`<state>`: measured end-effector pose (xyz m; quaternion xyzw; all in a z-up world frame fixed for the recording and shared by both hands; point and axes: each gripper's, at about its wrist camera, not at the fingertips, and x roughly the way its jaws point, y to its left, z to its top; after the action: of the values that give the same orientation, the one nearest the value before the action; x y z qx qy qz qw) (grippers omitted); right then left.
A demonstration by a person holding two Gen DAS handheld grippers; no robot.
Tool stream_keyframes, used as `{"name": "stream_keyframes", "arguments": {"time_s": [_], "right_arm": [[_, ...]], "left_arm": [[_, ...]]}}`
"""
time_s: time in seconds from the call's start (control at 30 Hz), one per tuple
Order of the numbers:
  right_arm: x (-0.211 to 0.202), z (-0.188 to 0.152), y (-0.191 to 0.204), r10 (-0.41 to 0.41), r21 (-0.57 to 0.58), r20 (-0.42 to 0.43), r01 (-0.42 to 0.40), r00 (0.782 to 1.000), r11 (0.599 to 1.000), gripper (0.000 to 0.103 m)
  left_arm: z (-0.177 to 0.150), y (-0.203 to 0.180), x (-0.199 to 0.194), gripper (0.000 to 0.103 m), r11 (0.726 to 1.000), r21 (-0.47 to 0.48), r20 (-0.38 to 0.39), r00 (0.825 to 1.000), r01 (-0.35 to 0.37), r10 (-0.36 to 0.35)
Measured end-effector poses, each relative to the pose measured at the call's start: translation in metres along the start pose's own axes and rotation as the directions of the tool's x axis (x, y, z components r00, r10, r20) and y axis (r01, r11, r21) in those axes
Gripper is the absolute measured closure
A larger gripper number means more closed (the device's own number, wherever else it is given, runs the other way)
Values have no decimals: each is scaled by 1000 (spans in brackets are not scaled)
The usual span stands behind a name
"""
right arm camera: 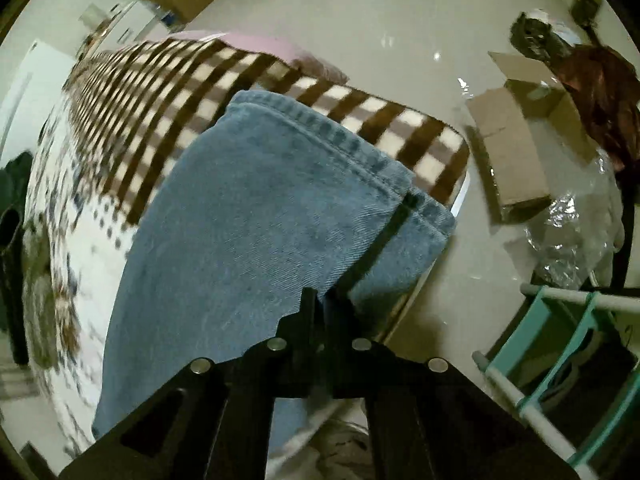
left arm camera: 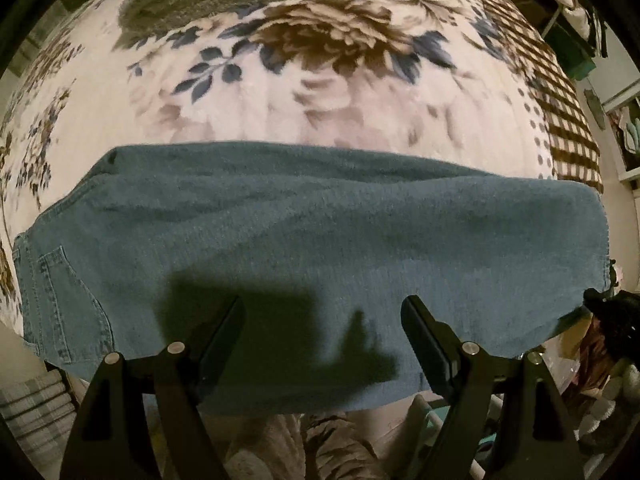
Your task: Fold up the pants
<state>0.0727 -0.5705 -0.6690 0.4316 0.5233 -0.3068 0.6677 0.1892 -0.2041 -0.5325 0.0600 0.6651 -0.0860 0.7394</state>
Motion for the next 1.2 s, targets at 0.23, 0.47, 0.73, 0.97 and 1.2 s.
{"name": "stream_keyframes", "arguments": {"time_s": [0.23,0.47,0.73,0.97,1.2], "right_arm": [[16,14,-10,104,45,-69,-101,992,994,81],[-25,7,-6,33,21,58,-34,998,999,100],[-39,8,-39,-1,71,19,-1,1000,997,100],[-7,6,-49,-71,26,-142,75,987,997,84],[-54,43,2,-47,-139,35,51,998,989,42]], "left_arm": [[-7,0,7,24,1000,-15,-22,1000,16,-17],[-9,-10,0,24,1000,19,-5,1000,11,-10],[-14,-1,3,24,1000,-2,-20,1000,22,-22],[-21,21,14,24,998,-23,-46,998,50,-51],[6,4,11,24,997,0,8,997,74,-74]]}}
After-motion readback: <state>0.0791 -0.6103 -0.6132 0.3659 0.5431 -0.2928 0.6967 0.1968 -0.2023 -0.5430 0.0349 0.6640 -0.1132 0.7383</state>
